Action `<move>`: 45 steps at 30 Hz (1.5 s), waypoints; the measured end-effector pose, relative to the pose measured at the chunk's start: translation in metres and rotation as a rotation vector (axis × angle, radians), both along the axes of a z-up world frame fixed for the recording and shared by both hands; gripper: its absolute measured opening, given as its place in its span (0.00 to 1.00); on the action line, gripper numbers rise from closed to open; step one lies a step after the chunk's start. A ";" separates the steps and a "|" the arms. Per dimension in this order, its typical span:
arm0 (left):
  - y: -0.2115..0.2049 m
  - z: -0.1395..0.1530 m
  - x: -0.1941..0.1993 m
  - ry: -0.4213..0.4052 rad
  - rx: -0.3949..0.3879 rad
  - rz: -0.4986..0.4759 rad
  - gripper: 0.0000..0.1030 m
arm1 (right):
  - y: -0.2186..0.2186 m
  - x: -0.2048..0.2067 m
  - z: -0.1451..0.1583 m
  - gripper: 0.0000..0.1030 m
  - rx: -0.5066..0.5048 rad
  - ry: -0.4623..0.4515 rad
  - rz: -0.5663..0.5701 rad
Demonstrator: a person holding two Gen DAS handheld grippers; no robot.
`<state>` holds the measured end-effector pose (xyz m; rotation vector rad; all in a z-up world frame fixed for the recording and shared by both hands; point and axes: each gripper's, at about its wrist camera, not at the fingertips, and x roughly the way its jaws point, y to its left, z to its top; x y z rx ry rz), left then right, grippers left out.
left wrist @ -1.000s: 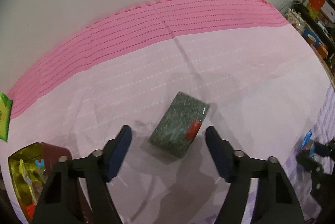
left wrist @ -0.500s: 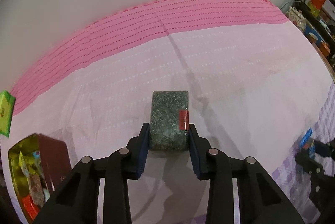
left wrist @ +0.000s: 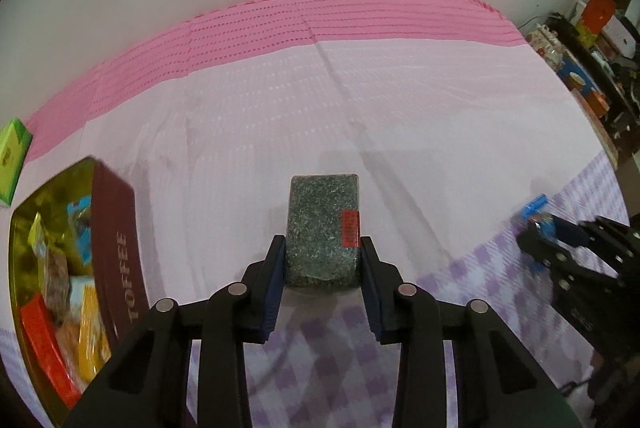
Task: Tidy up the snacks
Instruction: 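Carry the grey-green block into the gold tin and open the left tool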
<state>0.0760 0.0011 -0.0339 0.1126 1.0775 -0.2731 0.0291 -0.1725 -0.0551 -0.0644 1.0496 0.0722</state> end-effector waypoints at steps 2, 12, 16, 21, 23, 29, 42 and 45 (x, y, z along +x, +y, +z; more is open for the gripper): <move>0.001 0.003 -0.006 0.001 -0.002 0.000 0.35 | 0.000 0.000 0.000 0.28 0.000 -0.001 -0.004; 0.017 0.030 -0.035 -0.006 -0.022 0.034 0.35 | 0.001 0.000 0.000 0.28 -0.005 0.003 -0.009; 0.041 0.052 -0.041 -0.054 -0.050 0.087 0.35 | 0.001 0.001 0.000 0.28 -0.003 0.003 -0.012; 0.083 0.069 -0.039 -0.102 -0.038 0.184 0.35 | 0.001 0.000 0.000 0.28 -0.004 0.002 -0.013; 0.104 0.071 -0.037 -0.100 -0.038 0.231 0.35 | 0.001 0.000 0.000 0.28 -0.005 0.001 -0.013; 0.158 0.067 -0.032 -0.095 0.003 0.345 0.35 | 0.000 0.000 0.000 0.28 -0.003 0.002 -0.013; 0.189 0.028 -0.030 -0.030 0.074 0.411 0.35 | 0.001 0.000 0.000 0.28 -0.004 0.001 -0.016; 0.190 0.024 -0.029 -0.020 0.082 0.415 0.35 | 0.001 0.000 0.000 0.28 -0.003 0.002 -0.015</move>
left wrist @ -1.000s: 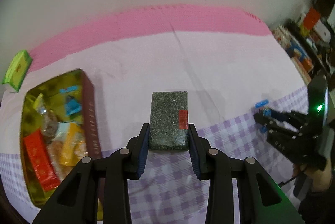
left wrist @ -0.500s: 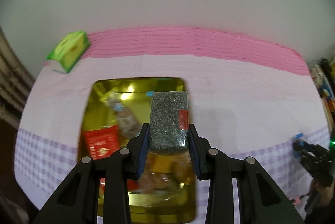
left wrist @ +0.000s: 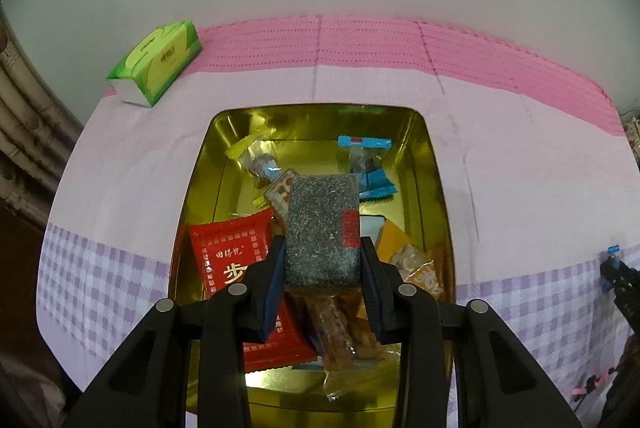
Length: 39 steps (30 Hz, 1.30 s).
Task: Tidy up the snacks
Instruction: 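Carry the grey-green block into the gold tin and open the left tool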
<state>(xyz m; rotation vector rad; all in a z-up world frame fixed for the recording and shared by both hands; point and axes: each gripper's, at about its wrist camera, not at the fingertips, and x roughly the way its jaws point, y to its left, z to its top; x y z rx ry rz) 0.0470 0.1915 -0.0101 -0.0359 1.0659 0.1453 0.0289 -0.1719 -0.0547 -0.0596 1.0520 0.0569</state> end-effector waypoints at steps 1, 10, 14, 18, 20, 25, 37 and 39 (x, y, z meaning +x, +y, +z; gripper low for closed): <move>0.001 -0.002 0.001 0.004 0.006 0.000 0.35 | 0.000 0.000 0.000 0.28 0.000 0.000 0.000; -0.003 -0.014 0.002 0.021 0.028 0.008 0.35 | 0.000 0.000 0.000 0.28 0.000 0.000 -0.001; -0.006 -0.016 0.003 0.022 0.059 0.000 0.35 | 0.000 0.000 0.000 0.28 -0.001 0.000 0.000; -0.008 -0.018 0.004 0.021 0.081 -0.007 0.35 | 0.000 0.000 0.000 0.28 -0.002 -0.001 0.001; -0.009 -0.018 0.004 0.021 0.082 -0.007 0.35 | 0.000 -0.001 0.000 0.28 0.000 -0.001 -0.001; -0.009 -0.018 0.005 0.029 0.081 -0.003 0.36 | 0.000 -0.001 0.000 0.28 -0.001 -0.001 0.000; -0.009 -0.019 0.004 0.025 0.095 -0.011 0.36 | 0.001 -0.001 0.000 0.28 -0.003 -0.001 0.001; -0.009 -0.019 0.004 0.019 0.096 -0.011 0.36 | 0.000 -0.001 0.000 0.28 -0.003 -0.002 0.002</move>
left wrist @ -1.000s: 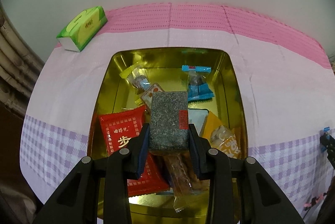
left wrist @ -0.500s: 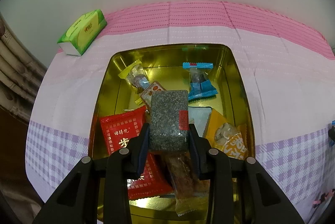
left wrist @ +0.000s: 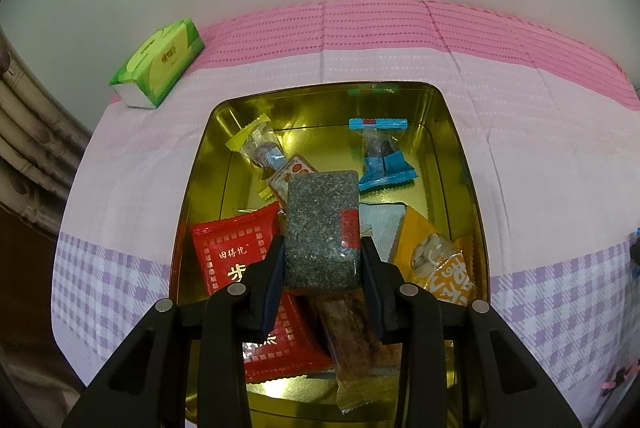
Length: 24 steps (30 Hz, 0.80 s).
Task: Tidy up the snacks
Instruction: 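Carry the grey-green block into the gold tin and open the left tool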
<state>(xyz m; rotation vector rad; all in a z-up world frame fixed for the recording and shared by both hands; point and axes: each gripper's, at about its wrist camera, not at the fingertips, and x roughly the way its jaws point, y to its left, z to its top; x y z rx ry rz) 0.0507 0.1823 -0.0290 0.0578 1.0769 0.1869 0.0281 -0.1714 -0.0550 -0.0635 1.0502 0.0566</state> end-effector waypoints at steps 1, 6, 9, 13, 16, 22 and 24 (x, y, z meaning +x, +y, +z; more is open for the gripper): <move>0.000 0.000 0.000 -0.001 0.001 -0.001 0.36 | 0.000 0.000 0.000 0.28 0.000 0.000 0.000; 0.001 0.000 0.000 -0.001 -0.004 0.001 0.37 | 0.000 0.000 0.000 0.28 -0.001 -0.001 -0.001; 0.001 0.000 -0.002 -0.010 -0.001 -0.002 0.37 | 0.000 -0.001 0.000 0.28 0.001 -0.005 -0.003; -0.003 0.000 -0.004 -0.023 0.020 -0.019 0.42 | -0.001 -0.002 -0.001 0.28 0.000 -0.011 -0.001; -0.005 0.001 -0.007 -0.033 0.020 -0.035 0.45 | 0.000 -0.003 0.000 0.28 0.000 -0.013 -0.001; -0.009 0.011 -0.017 -0.086 0.038 -0.047 0.51 | -0.001 -0.003 0.000 0.28 0.000 -0.020 0.011; -0.008 0.017 -0.021 -0.110 0.045 -0.044 0.52 | -0.002 -0.003 0.001 0.29 0.001 -0.022 0.016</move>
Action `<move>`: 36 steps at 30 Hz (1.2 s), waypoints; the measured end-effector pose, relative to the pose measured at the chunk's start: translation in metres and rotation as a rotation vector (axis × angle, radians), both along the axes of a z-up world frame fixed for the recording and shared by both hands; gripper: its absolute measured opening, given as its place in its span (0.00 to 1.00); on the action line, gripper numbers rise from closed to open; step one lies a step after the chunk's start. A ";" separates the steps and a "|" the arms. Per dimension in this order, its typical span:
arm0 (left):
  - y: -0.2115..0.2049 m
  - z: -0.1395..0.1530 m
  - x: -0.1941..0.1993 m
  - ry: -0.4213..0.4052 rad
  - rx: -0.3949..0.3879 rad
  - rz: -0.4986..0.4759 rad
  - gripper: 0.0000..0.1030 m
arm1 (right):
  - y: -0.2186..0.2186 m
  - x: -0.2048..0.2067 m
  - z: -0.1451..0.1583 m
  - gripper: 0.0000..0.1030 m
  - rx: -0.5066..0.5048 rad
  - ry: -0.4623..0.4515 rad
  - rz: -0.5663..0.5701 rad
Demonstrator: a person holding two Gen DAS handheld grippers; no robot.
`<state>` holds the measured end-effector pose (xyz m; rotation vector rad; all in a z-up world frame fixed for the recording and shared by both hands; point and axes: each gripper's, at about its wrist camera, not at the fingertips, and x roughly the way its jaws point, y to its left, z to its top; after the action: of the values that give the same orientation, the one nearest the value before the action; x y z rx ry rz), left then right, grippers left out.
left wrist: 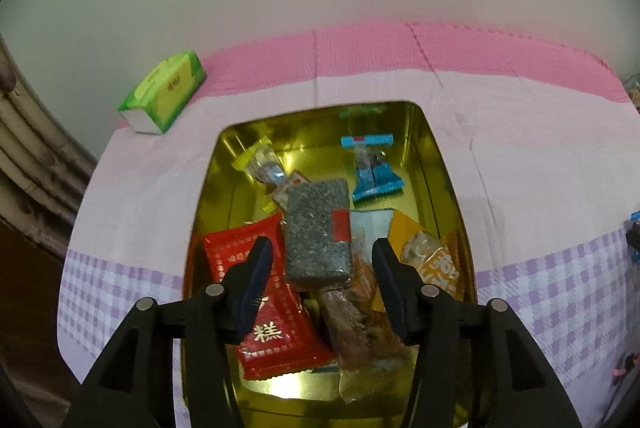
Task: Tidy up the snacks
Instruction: 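Carry the grey-green block into the gold tin and open the left tool, then carry the blue candy into the gold tin and open the right tool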
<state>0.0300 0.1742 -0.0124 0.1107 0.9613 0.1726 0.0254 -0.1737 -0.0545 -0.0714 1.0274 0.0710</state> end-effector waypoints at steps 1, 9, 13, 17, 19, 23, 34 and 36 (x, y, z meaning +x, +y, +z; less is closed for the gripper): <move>0.001 0.003 -0.002 -0.011 0.004 0.002 0.53 | 0.000 0.000 0.000 0.29 -0.001 -0.001 0.002; 0.006 0.020 -0.020 -0.094 0.022 0.025 0.58 | -0.002 0.001 0.000 0.31 -0.002 -0.005 0.011; 0.003 0.022 -0.029 -0.111 0.055 0.006 0.62 | -0.002 0.002 0.000 0.31 -0.002 0.000 0.011; 0.001 0.024 -0.035 -0.127 0.078 -0.006 0.63 | -0.001 0.002 -0.001 0.31 -0.001 0.005 0.014; 0.002 0.024 -0.038 -0.123 0.056 -0.012 0.63 | -0.001 0.003 -0.001 0.31 0.000 0.008 0.011; 0.005 0.022 -0.043 -0.116 0.058 -0.012 0.68 | 0.001 0.005 -0.001 0.31 -0.005 0.018 0.001; 0.040 0.028 -0.052 -0.120 -0.009 0.092 0.71 | 0.005 0.009 -0.001 0.31 -0.006 0.034 -0.031; 0.048 0.028 -0.053 -0.118 -0.022 0.118 0.72 | 0.005 0.010 -0.001 0.30 -0.007 0.037 -0.033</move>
<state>-0.0235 0.2224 0.0157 0.0230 0.8519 0.2741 0.0355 -0.1686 -0.0552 -0.0600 1.0655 0.0384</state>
